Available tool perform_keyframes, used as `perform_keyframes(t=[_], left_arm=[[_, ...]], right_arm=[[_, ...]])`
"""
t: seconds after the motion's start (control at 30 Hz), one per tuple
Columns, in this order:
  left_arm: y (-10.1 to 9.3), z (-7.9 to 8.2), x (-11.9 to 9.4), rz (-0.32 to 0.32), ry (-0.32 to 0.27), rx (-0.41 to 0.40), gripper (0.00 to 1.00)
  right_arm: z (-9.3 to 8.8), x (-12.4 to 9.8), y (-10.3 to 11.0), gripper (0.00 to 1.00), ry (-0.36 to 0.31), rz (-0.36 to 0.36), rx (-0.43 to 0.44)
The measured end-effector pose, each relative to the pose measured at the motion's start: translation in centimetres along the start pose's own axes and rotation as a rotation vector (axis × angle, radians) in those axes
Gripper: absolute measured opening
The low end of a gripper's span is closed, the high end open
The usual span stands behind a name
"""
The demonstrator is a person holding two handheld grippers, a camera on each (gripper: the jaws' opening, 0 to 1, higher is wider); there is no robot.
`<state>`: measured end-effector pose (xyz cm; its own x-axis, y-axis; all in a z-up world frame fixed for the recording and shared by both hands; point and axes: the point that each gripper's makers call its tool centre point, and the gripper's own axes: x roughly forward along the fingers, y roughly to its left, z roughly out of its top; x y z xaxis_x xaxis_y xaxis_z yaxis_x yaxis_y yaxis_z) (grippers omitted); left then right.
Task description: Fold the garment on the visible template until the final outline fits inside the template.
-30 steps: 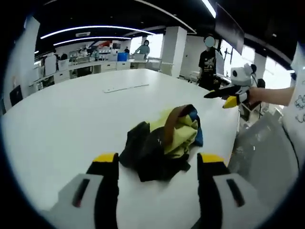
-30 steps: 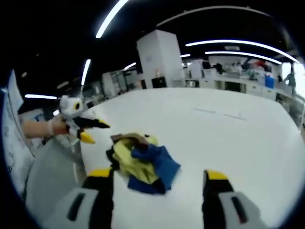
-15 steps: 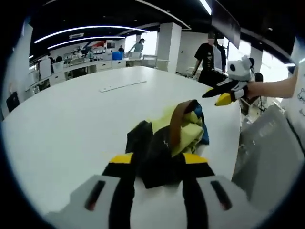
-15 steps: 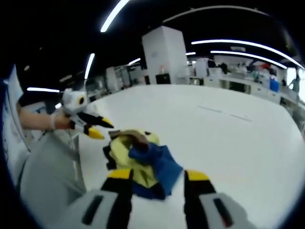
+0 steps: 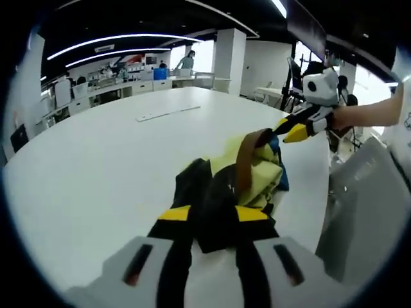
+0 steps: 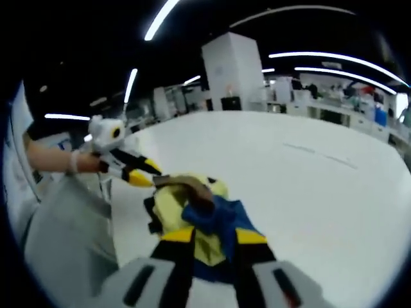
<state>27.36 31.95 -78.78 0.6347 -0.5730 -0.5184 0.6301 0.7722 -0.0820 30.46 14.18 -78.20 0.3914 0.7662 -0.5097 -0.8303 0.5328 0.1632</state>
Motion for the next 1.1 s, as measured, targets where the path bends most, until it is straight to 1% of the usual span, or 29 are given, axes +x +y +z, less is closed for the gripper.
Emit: perform_keyframes(t=[0.1, 0.2, 0.3, 0.4, 0.47, 0.57, 0.63, 0.73, 0.8, 0.87, 1.0, 1.1], left_arm=[[0.1, -0.1, 0.2, -0.003, 0.005, -0.001, 0.19], [0.3, -0.2, 0.2, -0.005, 0.008, -0.004, 0.17], [0.6, -0.3, 0.2, -0.003, 0.009, -0.001, 0.15], [0.6, -0.3, 0.3, -0.004, 0.005, -0.006, 0.15], [0.5, -0.2, 0.4, -0.007, 0.004, -0.005, 0.13], [0.4, -0.1, 0.5, -0.007, 0.004, -0.004, 0.11], [0.5, -0.2, 0.7, -0.009, 0.003, -0.008, 0.1], [0.5, -0.3, 0.6, -0.008, 0.005, -0.007, 0.07], [0.6, -0.2, 0.6, -0.007, 0.002, -0.009, 0.04], [0.7, -0.2, 0.6, -0.003, 0.0, -0.008, 0.0], [1.2, 0.2, 0.3, -0.001, -0.017, -0.04, 0.0], [1.3, 0.6, 0.0, 0.008, -0.025, -0.031, 0.0]], right_arm=[[-0.2, 0.2, -0.3, 0.18, 0.008, -0.007, 0.001], [-0.5, 0.2, -1.1, 0.11, 0.027, -0.036, -0.024], [-0.8, 0.6, -1.6, 0.12, 0.037, -0.032, -0.005], [-1.0, 0.9, -1.5, 0.11, 0.051, -0.03, -0.021], [-0.9, 1.0, -1.0, 0.11, 0.056, -0.024, -0.022], [-1.1, 1.4, -0.9, 0.1, 0.068, -0.028, -0.041], [-1.2, 1.6, -0.9, 0.09, 0.063, -0.027, -0.025], [-0.7, 1.6, -1.0, 0.05, 0.042, -0.039, -0.017], [-0.6, 1.7, -1.1, 0.01, 0.035, -0.044, -0.006], [-0.5, 1.7, -1.3, 0.0, 0.033, -0.048, 0.001], [-0.1, 1.0, -1.3, 0.0, 0.028, -0.053, 0.002], [0.3, 0.3, -1.5, 0.0, 0.019, -0.061, -0.019]])
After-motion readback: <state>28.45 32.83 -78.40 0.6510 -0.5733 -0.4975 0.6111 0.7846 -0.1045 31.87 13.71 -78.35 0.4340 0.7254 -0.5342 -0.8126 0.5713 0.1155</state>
